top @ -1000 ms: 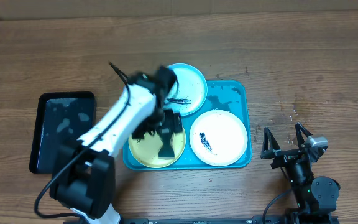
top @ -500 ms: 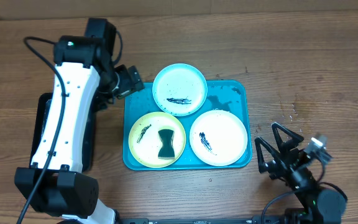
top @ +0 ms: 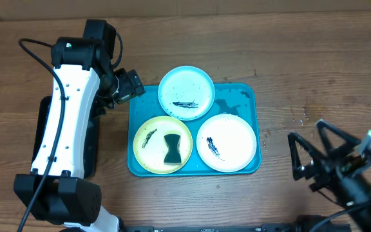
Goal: Clean dirty plates on tray and stack at the side
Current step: 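Move the right gripper to the yellow plate's right rim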
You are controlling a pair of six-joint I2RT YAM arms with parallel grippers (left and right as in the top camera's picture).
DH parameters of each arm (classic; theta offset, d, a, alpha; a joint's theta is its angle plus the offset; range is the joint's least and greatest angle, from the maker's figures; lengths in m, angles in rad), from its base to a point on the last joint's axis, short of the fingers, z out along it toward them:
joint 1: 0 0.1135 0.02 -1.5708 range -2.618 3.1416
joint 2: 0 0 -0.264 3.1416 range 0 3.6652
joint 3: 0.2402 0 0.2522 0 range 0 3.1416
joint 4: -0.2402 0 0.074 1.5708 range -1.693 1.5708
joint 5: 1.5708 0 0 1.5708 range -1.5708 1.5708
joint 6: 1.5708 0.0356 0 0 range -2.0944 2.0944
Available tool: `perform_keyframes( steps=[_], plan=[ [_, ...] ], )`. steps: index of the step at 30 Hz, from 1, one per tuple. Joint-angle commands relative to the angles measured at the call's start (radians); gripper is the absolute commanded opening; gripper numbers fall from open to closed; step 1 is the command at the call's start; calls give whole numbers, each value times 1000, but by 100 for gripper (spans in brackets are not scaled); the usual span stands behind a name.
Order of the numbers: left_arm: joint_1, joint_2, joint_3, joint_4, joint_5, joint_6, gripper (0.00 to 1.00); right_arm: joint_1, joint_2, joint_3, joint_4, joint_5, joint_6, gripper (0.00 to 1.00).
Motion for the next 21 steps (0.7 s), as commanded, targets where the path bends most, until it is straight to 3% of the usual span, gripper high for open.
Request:
perform_keyframes(
  steps=[1, 6, 11, 15, 18, 21],
  plan=[
    [0, -9, 16, -3, -9, 12, 100, -8, 251, 314, -268, 19, -267, 100],
    [0, -9, 16, -3, -8, 12, 100, -8, 514, 612, -492, -141, -243, 100],
    [0, -9, 16, -9, -8, 12, 100, 13, 633, 634, -496, -297, -241, 65],
    [-1, -9, 16, -10, 18, 12, 100, 128, 708, 634, -576, -86, -239, 55],
    [-1, -9, 16, -9, 40, 12, 100, 310, 801, 623, -621, 111, -154, 41],
    [-1, -9, 16, -10, 41, 12, 100, 465, 890, 587, -599, 211, -101, 46]
  ],
)
